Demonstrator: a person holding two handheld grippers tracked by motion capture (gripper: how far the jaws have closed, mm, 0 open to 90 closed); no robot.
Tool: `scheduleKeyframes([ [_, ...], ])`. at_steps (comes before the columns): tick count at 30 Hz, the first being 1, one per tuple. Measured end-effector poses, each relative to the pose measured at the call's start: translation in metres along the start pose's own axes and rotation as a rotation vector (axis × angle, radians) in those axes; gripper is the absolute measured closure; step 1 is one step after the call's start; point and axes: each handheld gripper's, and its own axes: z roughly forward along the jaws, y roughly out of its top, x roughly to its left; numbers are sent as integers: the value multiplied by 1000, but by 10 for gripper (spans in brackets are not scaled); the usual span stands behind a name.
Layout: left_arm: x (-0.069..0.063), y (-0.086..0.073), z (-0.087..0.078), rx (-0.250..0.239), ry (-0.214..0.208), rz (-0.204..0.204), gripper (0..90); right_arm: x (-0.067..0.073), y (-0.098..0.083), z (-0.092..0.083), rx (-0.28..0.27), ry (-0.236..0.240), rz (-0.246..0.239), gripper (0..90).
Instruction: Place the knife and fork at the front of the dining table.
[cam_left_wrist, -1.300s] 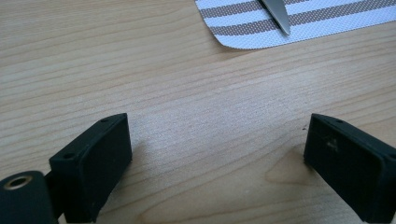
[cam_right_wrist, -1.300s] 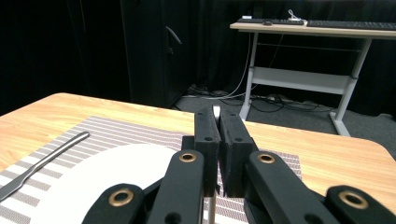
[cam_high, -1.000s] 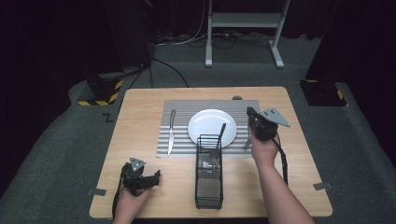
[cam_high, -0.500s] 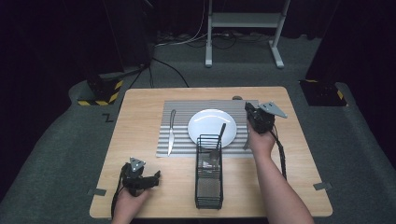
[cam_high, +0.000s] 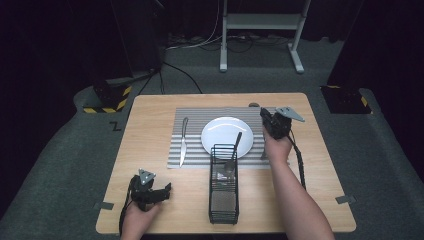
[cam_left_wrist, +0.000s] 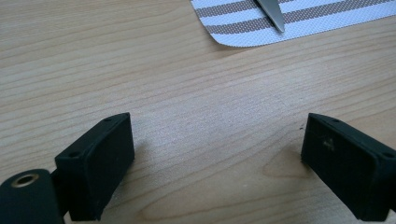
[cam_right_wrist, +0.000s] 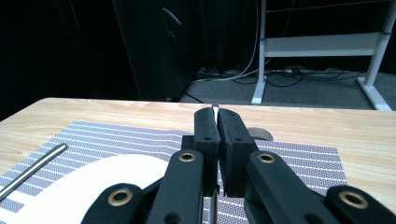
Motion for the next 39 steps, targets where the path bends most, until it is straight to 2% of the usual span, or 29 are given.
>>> scheduleKeyframes([
  [5,-1,-1,-1,-8,-1,3,136,-4,-2,5,11,-9,16,868],
  [14,-1,-1,-1,-8,-1,3,138,-13,-6,18,55,-40,32,861],
  [17,-1,-1,-1,-8,-1,3,138,-19,-9,22,69,-45,55,859],
  [27,-1,-1,-1,-8,0,3,138,-23,-14,29,88,-61,66,856],
  [34,-2,-1,-1,-9,3,-2,139,-34,-18,32,129,-92,101,849],
  [39,-2,-1,-1,-9,3,-2,140,-35,-21,34,151,-106,98,857],
])
